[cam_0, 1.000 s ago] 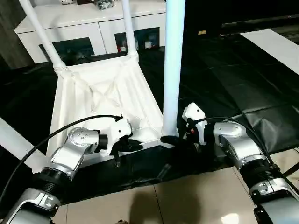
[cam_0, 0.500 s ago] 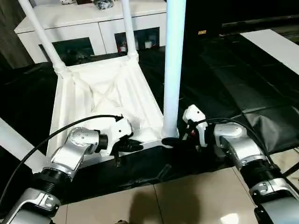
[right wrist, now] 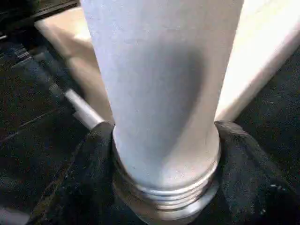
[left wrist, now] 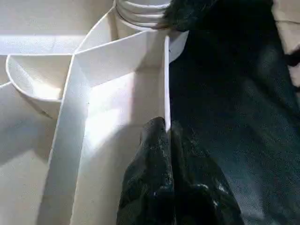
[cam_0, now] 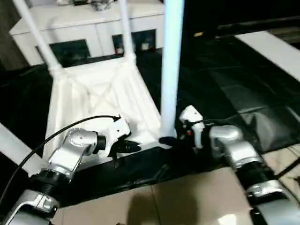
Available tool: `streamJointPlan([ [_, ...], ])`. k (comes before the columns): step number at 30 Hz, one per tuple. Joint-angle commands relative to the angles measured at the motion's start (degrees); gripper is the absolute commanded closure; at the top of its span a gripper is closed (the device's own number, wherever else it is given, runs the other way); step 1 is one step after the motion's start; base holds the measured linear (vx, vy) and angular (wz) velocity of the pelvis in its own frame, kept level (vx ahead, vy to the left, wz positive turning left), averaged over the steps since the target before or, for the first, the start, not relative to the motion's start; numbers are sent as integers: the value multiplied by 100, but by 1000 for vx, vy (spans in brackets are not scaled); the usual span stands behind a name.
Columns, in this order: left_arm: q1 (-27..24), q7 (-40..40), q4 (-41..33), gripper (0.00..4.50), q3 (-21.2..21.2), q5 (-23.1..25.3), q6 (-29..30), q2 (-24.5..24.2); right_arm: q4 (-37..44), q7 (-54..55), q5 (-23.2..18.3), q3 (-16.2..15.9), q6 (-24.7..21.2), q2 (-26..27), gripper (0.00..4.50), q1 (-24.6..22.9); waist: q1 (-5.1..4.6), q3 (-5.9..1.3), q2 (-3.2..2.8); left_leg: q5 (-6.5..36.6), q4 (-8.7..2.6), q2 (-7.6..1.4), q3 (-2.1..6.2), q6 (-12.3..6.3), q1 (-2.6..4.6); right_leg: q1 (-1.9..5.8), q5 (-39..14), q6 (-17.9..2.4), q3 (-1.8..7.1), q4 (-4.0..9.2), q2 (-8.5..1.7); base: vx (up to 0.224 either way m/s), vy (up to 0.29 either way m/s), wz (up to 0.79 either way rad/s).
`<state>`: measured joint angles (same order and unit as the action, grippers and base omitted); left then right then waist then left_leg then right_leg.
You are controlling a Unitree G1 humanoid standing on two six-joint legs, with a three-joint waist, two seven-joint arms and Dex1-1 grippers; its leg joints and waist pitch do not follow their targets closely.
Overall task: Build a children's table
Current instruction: Rotate leg to tighten
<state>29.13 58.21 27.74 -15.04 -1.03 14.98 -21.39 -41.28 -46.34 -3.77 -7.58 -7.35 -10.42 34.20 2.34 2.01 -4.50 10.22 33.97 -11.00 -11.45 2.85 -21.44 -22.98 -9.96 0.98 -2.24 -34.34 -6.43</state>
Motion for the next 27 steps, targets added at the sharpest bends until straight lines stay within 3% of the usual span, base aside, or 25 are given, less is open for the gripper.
streamJointPlan([
  [1, 137, -677, 440, 450, -247, 56, 234, 702, -484, 1431, -13, 245, -443, 532, 178, 268, -44, -234, 3, 2618, -509, -120, 135, 292, 164, 137, -2650, -1130, 76, 490, -149, -52, 5, -2],
  [2, 137, -677, 440, 450, -247, 56, 234, 702, -484, 1431, -13, 245, -443, 532, 178, 268, -86, -209, 13, 2765, -523, -115, 143, 329, 165, 121, -2843, -1060, 69, 517, -143, -52, 5, -2],
  [4, 481, -1843, 947, 450, 59, 160, 346, 1180, -881, 2384, -97, 549, -632, 809, 178, 482, -134, -232, 22, 2935, -539, -99, 209, 378, 157, 151, -3089, -815, 33, 571, -151, -57, 21, -9],
  [5, 481, -1843, 947, 450, 59, 160, 346, 1180, -881, 2384, -97, 549, -632, 809, 178, 482, -129, -234, 15, 2982, -535, -93, 197, 368, 180, 125, -3127, -785, 31, 597, -143, -57, 24, -9],
  [6, 620, -2271, 1145, 450, 148, 233, 285, 1309, -1063, 2827, -68, 626, -535, 896, 178, 570, -112, -244, -59, 3057, -533, -93, 204, 334, 219, 94, -3029, -776, 33, 614, -137, 0, 0, 0],
  [7, 818, -2758, 1417, 450, 223, 383, 167, 1449, -1339, 3327, 21, 678, -333, 1046, 178, 717, -154, -223, -57, 3164, -535, -79, 195, 318, 214, 71, -3021, -780, 9, 639, -123, 0, 0, 0],
  [9, 874, -2852, 1501, 450, 242, 433, 126, 1482, -1426, 3472, 62, 699, -269, 1103, 178, 766, -140, -246, -28, 3187, -526, -67, 195, 263, 253, 69, -3049, -735, -14, 683, -120, 0, 0, 0],
  [10, 952, -2946, 1627, 450, 284, 486, 26, 1510, -1544, 3634, 113, 754, -183, 1176, 178, 862, -124, -247, -32, 3090, -539, -67, 191, 197, 221, 85, -2939, -750, 1, 683, -125, 0, 0, 0],
  [13, 1004, -2881, 1695, 450, 265, 522, -33, 1479, -1605, 3664, 202, 737, -61, 1238, 178, 945, -116, -253, -19, 3049, -562, -66, 198, 129, 169, 106, -2818, -772, 3, 658, -135, 0, 0, 0],
  [15, 975, -2698, 1659, 450, 166, 564, -69, 1380, -1501, 3367, 138, 747, 45, 1238, 122, 916, -112, -257, -17, 3020, -574, -73, 201, 90, 145, 117, -2693, -803, 6, 644, -141, 0, 0, 0],
  [19, 870, -2390, 1576, 450, 34, 588, -90, 1208, -1379, 3082, 13, 817, 133, 1121, 100, 874, -109, -278, -15, 2812, -578, -78, 189, -7, 77, 157, -2216, -956, 20, 581, -155, 0, 0, 0],
  [20, 839, -2271, 1600, 450, 15, 594, -153, 1130, -1397, 3017, 3, 837, 255, 1019, 74, 901, -127, -284, -37, 2731, -581, -79, 196, -7, 47, 184, -2141, -987, 17, 560, -160, 0, 0, 0],
  [23, 787, -2083, 1577, 450, -8, 604, -229, 1006, -1308, 2700, 34, 798, 252, 821, 59, 898, -132, -295, -10, 2657, -560, -79, 177, -43, 71, 176, -2017, -1074, 17, 567, -158, 0, 0, 0],
  [24, 734, -1927, 1516, 450, -33, 591, -286, 919, -1204, 2414, 121, 673, 214, 658, 49, 858, -144, -297, -31, 2600, -552, -80, 168, -75, 63, 176, -1926, -1138, 24, 550, -160, 0, 0, 0],
  [25, 622, -1660, 1362, 450, -90, 579, -368, 716, -866, 1722, 342, 336, 198, 261, 49, 690, -135, -299, -35, 2516, -550, -85, 164, -113, 45, 201, -1799, -1168, 15, 539, -154, 0, 0, 0],
  [27, 555, -1463, 1273, 450, -125, 560, -440, 590, -632, 1309, 359, 212, 176, 51, 49, 568, -134, -307, -48, 2387, -539, -101, 148, -166, 36, 218, -1529, -1208, 15, 524, -143, 0, 0, 0],
])
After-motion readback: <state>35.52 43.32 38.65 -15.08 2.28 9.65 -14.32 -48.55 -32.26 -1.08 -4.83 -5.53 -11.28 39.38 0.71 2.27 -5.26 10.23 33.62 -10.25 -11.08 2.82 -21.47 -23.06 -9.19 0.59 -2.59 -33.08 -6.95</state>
